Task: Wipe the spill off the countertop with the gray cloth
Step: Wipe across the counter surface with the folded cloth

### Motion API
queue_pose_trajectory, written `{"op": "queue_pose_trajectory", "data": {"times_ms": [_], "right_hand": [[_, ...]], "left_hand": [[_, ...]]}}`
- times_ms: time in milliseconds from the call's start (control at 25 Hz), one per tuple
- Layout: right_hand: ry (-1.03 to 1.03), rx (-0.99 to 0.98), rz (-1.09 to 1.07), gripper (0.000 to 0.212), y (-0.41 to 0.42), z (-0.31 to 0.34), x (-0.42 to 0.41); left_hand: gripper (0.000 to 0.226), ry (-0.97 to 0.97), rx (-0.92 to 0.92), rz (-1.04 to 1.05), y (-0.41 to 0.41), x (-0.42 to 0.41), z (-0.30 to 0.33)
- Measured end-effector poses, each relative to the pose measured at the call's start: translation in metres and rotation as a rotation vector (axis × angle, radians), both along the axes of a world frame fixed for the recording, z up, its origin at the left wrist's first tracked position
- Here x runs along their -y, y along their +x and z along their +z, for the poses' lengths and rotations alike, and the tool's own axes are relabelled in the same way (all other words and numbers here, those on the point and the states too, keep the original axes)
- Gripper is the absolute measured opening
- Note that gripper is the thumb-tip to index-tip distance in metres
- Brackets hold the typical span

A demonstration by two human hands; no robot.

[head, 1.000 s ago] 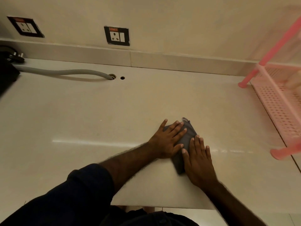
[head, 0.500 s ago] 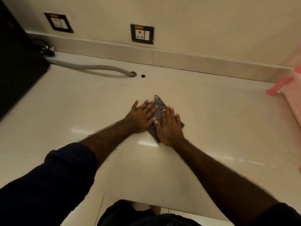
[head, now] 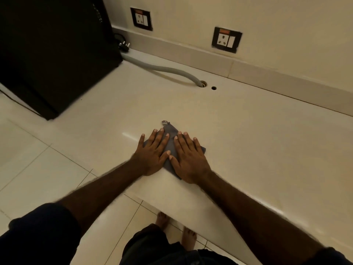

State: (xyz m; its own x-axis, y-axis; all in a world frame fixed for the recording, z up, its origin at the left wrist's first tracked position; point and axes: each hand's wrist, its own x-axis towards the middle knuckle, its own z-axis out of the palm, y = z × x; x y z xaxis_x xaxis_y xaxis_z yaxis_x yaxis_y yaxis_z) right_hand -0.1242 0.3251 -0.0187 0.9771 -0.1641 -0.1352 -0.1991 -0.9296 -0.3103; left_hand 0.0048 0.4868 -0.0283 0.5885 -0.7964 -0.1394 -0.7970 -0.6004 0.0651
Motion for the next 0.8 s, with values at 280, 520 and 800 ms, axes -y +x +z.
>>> {"op": "queue_pose_trajectory", "data": {"times_ms": [280,520,800], "right_hand": [[-0.006,0.045,-0.044,0.083,-0.087,-0.006,-0.024],[-0.062,0.06,-0.222,0.082,-0.128,-0.011,0.023],[-0.092,-0.01,-0.448,0.085,-0.182,-0.01,0.078]], "left_hand": [[0.074,-0.005,-0.021,-0.016,-0.087,-0.018,0.006],[0.073,-0.022,0.002,-0.196,-0.104,0.052,0.002],[0.072,-0.025,0.038,-0.39,-0.137,0.144,-0.002]]}}
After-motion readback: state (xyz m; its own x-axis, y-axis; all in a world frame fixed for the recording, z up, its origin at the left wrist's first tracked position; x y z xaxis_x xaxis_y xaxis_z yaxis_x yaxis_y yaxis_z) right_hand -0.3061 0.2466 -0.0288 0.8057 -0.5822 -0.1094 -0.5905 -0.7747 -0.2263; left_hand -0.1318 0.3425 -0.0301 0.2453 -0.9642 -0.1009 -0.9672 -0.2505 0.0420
